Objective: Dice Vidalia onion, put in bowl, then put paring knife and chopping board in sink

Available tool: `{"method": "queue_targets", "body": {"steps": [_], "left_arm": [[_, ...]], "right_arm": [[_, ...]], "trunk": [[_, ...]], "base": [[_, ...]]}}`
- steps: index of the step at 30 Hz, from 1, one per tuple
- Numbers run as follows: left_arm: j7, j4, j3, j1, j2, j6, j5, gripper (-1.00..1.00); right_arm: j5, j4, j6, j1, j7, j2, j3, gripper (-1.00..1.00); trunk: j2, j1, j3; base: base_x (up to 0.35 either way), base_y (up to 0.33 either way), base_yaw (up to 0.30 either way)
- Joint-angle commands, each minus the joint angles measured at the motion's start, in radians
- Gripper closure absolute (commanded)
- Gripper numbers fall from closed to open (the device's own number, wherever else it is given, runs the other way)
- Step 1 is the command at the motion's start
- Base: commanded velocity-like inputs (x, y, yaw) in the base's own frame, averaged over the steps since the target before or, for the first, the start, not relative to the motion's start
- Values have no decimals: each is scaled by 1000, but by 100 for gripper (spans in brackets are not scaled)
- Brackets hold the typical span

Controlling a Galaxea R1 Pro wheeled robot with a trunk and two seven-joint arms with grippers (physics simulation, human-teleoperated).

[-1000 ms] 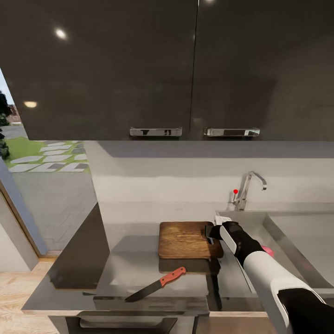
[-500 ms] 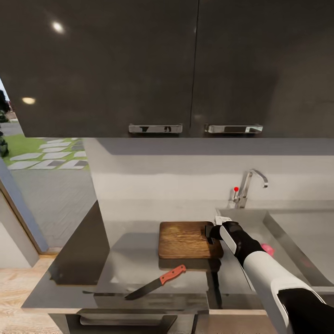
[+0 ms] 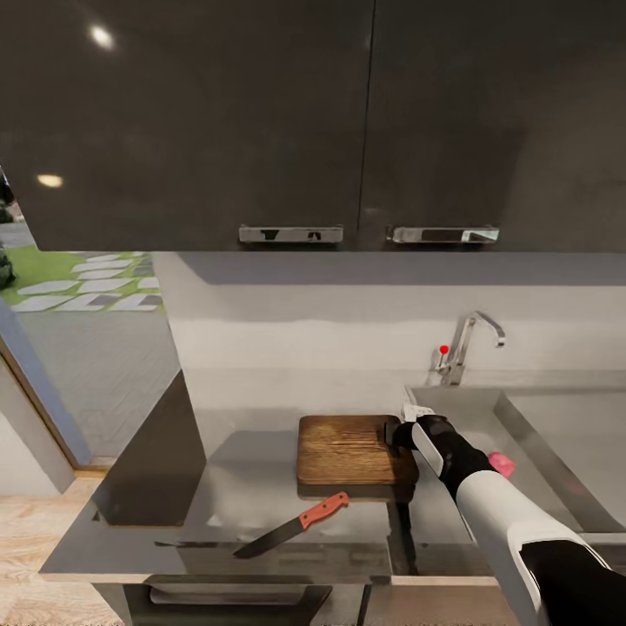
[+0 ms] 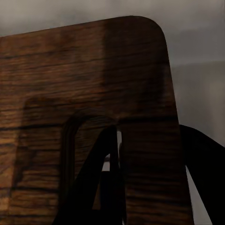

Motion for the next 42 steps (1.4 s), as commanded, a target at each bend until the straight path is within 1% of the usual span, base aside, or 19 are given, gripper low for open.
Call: {"method": "queue_targets", "body": {"steps": [1,22,42], "left_arm": [[-3,2,0,-1,0,-5,2,-100],[-3,2,0,-1,0,-5,2,-100],[-3,2,0,-1,0,-5,2,-100]], "right_arm": [[-9,-1,4,-1,-5,-1,6,100],[-9,-1,4,-1,-5,-1,6,100],[-8,-1,7,-1,-8,-1,6,100]], "trunk": [[-2,1,-4],[-2,1,-34],[-2,1,-36]], "base": [[0,0,0],[0,0,0],[0,0,0]]}}
